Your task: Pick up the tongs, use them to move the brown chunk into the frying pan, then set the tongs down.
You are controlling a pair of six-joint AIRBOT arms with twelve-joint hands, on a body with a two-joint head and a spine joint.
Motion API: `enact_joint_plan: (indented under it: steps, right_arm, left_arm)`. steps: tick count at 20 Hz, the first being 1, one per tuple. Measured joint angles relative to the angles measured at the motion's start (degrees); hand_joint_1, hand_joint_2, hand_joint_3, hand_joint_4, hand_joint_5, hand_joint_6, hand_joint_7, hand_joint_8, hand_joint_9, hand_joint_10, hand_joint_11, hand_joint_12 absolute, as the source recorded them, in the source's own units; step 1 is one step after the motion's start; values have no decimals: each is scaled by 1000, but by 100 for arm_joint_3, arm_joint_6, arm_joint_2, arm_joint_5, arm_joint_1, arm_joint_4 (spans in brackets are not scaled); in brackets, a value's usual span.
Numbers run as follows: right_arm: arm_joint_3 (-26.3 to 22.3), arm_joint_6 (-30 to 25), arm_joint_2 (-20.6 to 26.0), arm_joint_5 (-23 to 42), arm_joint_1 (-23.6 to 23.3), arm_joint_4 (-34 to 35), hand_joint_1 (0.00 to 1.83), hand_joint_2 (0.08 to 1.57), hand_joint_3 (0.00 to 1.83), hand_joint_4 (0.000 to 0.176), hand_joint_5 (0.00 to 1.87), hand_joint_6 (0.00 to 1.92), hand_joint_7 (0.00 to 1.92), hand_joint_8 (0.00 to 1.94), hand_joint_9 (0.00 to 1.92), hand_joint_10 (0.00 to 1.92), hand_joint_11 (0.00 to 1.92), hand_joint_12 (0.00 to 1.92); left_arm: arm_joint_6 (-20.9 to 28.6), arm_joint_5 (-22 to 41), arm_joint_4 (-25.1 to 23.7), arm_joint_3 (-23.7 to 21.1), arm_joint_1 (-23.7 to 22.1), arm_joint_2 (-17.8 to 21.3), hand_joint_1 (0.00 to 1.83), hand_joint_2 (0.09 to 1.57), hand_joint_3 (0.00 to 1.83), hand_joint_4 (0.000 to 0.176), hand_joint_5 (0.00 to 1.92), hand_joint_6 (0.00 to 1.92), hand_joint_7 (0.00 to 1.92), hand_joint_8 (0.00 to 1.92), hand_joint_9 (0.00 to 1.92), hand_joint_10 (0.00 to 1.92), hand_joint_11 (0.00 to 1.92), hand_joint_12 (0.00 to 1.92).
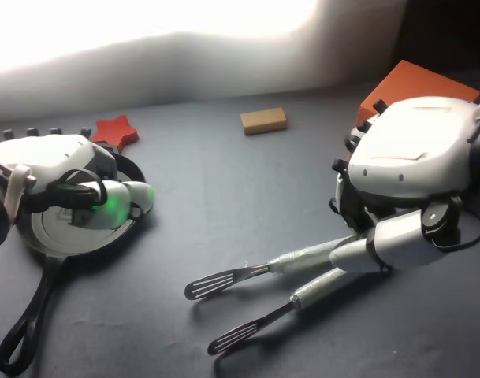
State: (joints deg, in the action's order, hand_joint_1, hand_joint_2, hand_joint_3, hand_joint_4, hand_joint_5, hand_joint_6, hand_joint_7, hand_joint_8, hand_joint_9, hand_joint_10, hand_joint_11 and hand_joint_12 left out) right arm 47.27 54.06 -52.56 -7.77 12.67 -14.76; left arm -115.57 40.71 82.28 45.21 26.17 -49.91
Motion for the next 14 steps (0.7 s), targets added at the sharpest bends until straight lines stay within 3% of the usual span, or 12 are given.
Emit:
enact_joint_plan:
  steps: [3,5,7,14]
  right_arm:
    - [-232,-138,195,-262,-127,17,403,1414,16,0,1044,1531,1152,1500,1053,1813,1024,1921]
    - [-299,-262,317,-417,-229,20,523,1465,32,0,1029,1561,1139,1558,1052,1851,1046,1921]
    - [-361,-317,439,-516,-251,13,540,1480,36,0,1036,1588,1165,1580,1088,1862,1091,1921]
    - [-452,-326,651,-282,-103,15,601,1486,32,0,1045,1676,1204,1654,1139,1913,1139,1921]
  left_arm:
    - [-157,-70,-2,-35,-17,-48,295,1425,15,0,937,1606,1013,1608,916,1794,739,1916]
    - [-157,-245,-7,-35,-24,-48,505,1453,16,0,1033,1801,1087,1768,1021,1915,899,1921]
    - [-168,-306,-17,-39,-103,-48,533,1473,21,0,1045,1822,1127,1806,1089,1921,1004,1921]
    - [-192,-369,-59,-160,-356,-48,467,1498,24,0,1039,1829,1114,1849,1095,1921,1012,1921]
